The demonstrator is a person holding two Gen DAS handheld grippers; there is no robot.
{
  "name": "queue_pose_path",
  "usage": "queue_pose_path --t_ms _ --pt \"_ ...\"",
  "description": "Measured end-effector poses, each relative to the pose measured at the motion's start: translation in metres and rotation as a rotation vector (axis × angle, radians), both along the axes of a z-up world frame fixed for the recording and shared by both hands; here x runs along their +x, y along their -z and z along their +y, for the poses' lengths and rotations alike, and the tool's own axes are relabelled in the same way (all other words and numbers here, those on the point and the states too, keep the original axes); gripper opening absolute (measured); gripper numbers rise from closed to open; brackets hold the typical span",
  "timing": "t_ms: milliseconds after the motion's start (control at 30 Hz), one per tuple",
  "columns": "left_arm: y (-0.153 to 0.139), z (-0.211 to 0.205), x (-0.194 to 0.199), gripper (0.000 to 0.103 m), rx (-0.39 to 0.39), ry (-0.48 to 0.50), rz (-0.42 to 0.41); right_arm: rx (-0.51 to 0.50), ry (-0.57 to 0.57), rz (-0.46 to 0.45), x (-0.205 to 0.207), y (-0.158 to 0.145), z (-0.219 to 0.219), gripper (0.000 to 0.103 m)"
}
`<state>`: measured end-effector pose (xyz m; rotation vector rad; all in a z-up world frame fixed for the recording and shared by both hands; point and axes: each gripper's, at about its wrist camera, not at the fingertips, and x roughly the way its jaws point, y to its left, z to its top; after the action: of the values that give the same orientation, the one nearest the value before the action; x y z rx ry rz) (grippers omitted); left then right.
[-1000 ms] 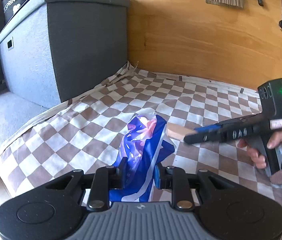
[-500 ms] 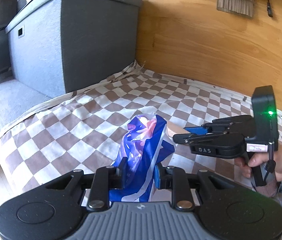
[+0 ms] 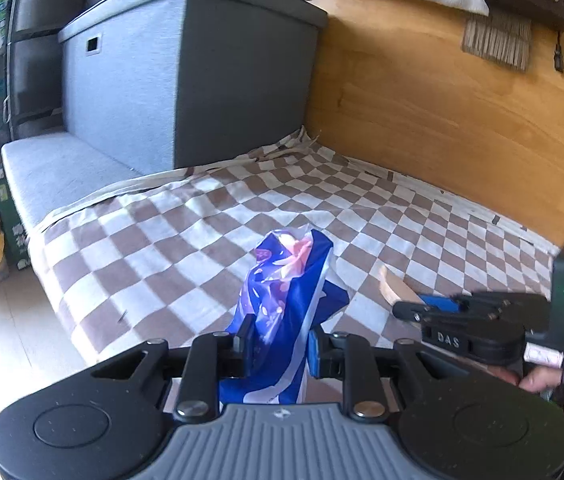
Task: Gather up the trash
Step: 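Lift the wrapper and cardboard strip and carry them toward the wastebasket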
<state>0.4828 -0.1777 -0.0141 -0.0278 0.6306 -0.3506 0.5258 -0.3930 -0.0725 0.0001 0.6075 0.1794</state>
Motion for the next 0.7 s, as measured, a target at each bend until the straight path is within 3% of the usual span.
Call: queue_pose_path --t_ms 433,700 --pt "-0.003 0.031 -0.062 0.026 -0.024 -0.003 0.000 0.016 0.120 0.041 -0.099 -0.009 0.027 0.025" --pt "0.000 0.039 -0.101 0.026 -0.029 -0.004 -0.009 0.035 0.158 0.008 -0.155 -0.028 0.045 0.025"
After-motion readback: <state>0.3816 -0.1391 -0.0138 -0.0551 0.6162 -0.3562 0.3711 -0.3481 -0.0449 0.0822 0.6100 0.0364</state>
